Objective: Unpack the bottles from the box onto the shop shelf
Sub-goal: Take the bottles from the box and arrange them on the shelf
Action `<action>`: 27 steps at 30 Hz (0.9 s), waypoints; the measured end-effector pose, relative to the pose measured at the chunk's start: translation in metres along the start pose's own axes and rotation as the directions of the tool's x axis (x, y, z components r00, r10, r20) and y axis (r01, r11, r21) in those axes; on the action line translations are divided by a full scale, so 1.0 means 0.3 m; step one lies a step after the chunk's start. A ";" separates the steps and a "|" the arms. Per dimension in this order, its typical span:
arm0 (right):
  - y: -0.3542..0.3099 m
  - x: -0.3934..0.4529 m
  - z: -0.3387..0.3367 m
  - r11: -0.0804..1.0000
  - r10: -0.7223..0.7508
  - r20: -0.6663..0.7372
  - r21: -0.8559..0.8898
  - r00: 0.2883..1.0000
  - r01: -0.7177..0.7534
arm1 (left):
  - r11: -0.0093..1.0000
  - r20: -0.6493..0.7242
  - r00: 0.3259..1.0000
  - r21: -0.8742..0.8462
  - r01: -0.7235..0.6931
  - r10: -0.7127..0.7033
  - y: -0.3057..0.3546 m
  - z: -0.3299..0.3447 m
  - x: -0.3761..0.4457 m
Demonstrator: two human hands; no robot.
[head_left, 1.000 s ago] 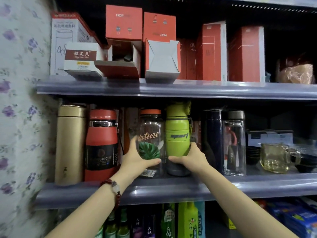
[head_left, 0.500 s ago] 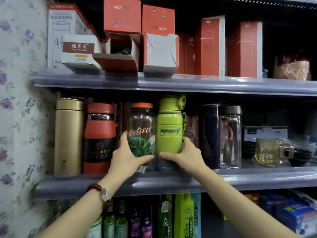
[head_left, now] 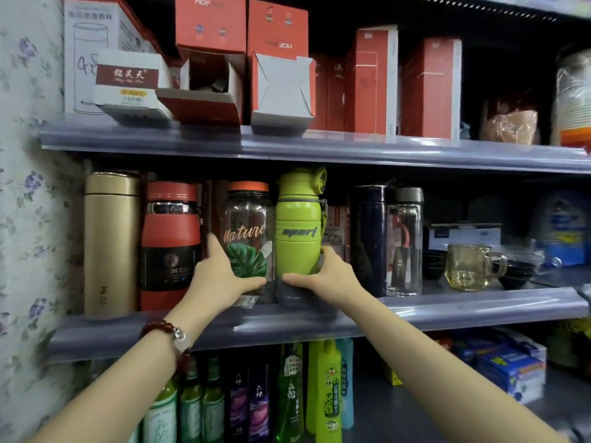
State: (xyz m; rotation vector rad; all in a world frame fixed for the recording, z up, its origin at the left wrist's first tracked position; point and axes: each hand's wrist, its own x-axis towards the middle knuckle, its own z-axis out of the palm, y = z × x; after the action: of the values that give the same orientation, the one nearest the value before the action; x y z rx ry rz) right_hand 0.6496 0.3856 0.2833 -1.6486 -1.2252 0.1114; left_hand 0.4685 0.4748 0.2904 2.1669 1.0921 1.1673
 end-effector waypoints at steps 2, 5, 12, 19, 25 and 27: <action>0.012 -0.015 -0.013 1.000 -0.015 -0.014 -0.002 1.000 0.015 | 0.999 -0.057 0.998 0.002 -0.035 0.035 0.022 -0.017 -0.030; 0.049 -0.053 -0.054 0.997 -0.081 -0.105 -0.030 0.991 0.078 | 0.983 -0.178 0.967 0.028 -0.181 0.183 0.048 -0.018 -0.100; 0.173 -0.102 -0.292 0.971 -0.236 -0.480 -0.149 0.845 0.187 | 0.813 -0.246 0.800 -0.067 -0.578 0.548 0.272 0.183 -0.208; 0.317 0.001 -0.563 1.000 0.019 -0.469 0.019 0.883 -0.012 | 0.936 -0.051 0.970 -0.257 -0.241 0.236 0.481 0.554 -0.112; 0.317 0.097 -0.547 0.998 0.023 -0.123 0.053 0.992 -0.017 | 0.969 -0.060 0.998 -0.243 -0.030 0.016 0.471 0.635 0.016; 0.333 0.115 -0.520 0.999 -0.003 -0.166 0.051 0.986 0.012 | 0.972 -0.075 0.996 -0.227 -0.064 0.048 0.449 0.641 0.038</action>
State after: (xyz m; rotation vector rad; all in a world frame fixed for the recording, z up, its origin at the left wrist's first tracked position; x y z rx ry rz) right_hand 0.8231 0.3137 0.2960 -1.5753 -1.0934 0.0009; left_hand 0.6919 0.4018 0.2833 2.0033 0.8796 1.3324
